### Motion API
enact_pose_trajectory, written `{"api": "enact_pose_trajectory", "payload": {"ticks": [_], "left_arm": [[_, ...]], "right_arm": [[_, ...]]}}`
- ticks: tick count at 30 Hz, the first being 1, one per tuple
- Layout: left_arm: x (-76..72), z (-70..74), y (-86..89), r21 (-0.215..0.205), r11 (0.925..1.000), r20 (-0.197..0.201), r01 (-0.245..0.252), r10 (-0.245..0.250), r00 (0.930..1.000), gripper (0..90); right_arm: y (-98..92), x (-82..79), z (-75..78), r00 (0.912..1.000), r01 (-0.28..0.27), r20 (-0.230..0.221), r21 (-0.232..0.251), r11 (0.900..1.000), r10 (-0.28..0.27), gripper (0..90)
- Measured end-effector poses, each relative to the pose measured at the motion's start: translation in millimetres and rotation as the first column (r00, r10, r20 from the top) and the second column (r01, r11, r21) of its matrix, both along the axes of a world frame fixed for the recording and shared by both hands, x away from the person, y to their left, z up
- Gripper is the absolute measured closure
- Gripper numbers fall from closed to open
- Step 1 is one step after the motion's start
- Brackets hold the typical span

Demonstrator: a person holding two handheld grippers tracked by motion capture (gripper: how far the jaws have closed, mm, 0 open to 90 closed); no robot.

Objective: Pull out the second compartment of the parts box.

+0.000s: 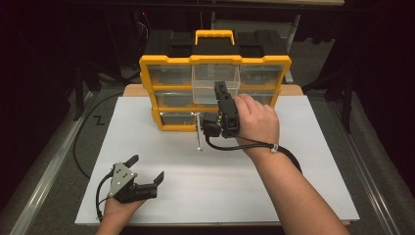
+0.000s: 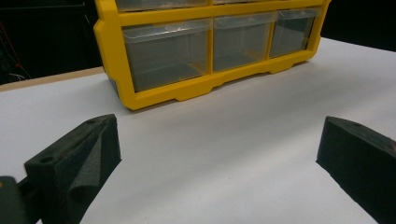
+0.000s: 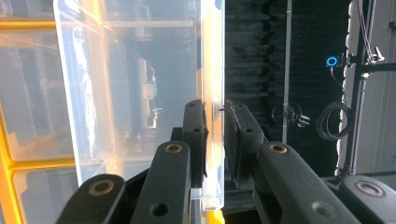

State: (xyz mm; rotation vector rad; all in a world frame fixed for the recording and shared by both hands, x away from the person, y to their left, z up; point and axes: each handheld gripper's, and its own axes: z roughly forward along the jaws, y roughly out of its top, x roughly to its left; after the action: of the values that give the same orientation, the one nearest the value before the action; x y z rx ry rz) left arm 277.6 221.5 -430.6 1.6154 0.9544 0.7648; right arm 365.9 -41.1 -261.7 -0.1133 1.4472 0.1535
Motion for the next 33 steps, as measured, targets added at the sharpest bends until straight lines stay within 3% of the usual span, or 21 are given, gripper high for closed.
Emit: {"api": "enact_pose_trajectory", "payload": {"ticks": [19,33], "left_arm": [[1.2,-1.3,2.5,-0.007,0.9999,-0.007,-0.01,0.01,0.9999,0.4],[-0.5,-0.3,2.1,-0.004,1.0,-0.001,-0.004,0.004,1.0,0.4]], "right_arm": [[-4.7,-12.8,2.2,0.9999,-0.01,0.004,-0.007,1.0,0.01,81.6],[0.1,-21.8,-8.2,0.9996,-0.024,0.011,-0.023,0.999,0.024,81.1]]}}
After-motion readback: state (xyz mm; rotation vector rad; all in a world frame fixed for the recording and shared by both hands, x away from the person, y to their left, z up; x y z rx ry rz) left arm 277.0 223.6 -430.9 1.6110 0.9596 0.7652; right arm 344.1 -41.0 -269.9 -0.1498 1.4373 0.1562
